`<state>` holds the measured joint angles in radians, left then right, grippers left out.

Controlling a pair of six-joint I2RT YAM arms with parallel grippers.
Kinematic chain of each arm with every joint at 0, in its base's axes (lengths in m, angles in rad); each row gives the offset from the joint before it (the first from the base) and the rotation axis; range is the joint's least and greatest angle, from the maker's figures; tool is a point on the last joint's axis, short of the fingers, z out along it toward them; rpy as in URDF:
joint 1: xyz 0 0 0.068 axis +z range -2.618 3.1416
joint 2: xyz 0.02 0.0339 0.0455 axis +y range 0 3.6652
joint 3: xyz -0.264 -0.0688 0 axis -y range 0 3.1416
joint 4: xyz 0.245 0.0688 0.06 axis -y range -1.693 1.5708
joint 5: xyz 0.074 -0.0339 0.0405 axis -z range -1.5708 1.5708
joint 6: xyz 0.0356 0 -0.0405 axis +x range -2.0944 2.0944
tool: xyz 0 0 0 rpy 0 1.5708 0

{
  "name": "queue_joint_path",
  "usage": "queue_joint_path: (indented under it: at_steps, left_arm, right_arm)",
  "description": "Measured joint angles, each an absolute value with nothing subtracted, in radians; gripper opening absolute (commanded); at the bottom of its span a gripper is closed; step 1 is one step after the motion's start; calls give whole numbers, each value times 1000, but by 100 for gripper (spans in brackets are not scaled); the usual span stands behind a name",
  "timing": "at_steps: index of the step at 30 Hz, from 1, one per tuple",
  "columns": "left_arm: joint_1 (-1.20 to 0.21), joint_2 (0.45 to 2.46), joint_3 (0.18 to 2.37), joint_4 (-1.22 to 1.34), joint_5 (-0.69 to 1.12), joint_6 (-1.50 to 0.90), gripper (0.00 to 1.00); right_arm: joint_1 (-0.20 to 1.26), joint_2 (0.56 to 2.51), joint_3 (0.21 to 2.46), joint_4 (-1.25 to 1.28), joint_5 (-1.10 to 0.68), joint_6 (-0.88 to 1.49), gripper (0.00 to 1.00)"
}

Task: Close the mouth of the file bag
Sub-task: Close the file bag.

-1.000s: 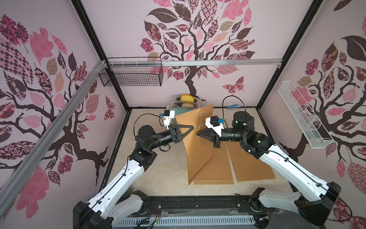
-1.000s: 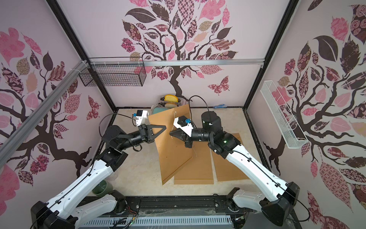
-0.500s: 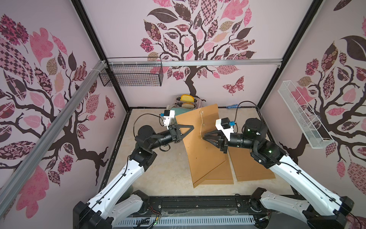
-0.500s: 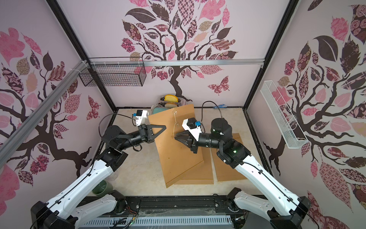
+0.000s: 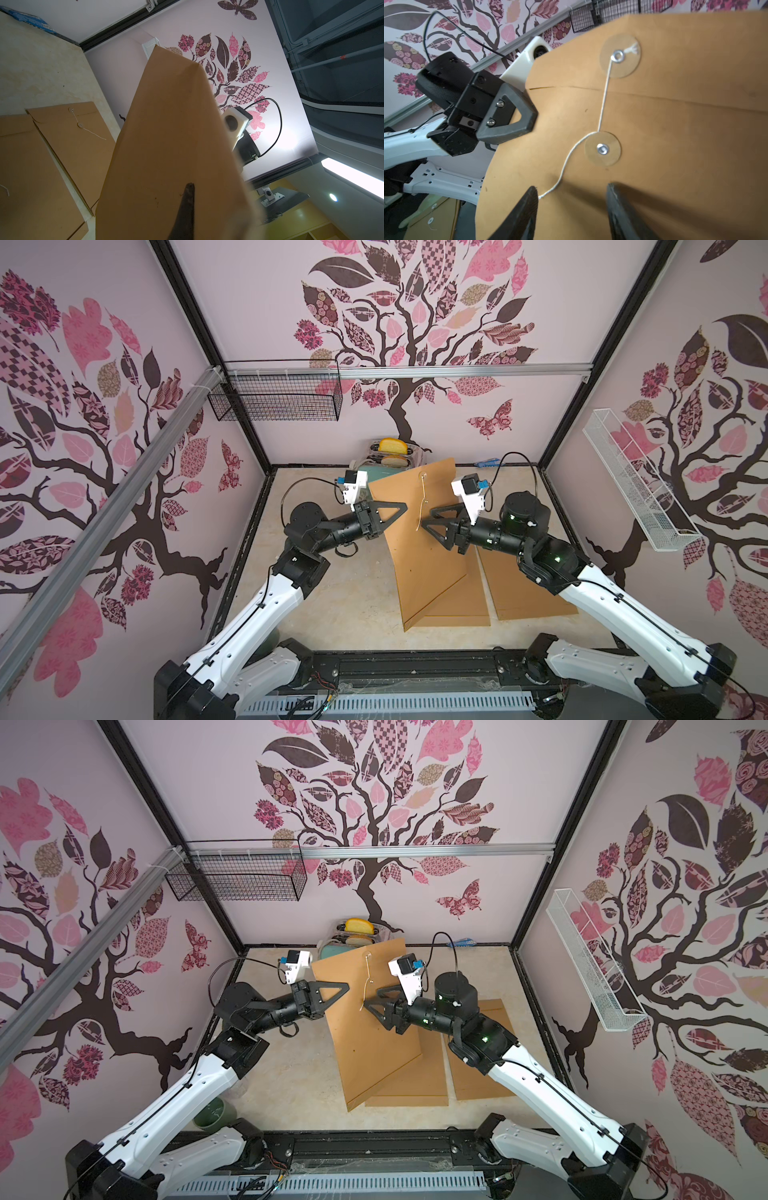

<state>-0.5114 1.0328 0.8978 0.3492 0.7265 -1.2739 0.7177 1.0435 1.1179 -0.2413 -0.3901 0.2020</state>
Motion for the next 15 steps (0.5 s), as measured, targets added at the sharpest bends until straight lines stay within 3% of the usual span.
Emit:
queue_joint_path:
  at_steps: [10,15]
  left_arm:
    - [-523,1042,898,350,728,-1261,0]
    - [-526,1042,898,349,727,-1257,0]
  right_arm:
    - [749,1077,1185,-276,-312,383,48]
    - [750,1107,1191,-273,-310,418,36]
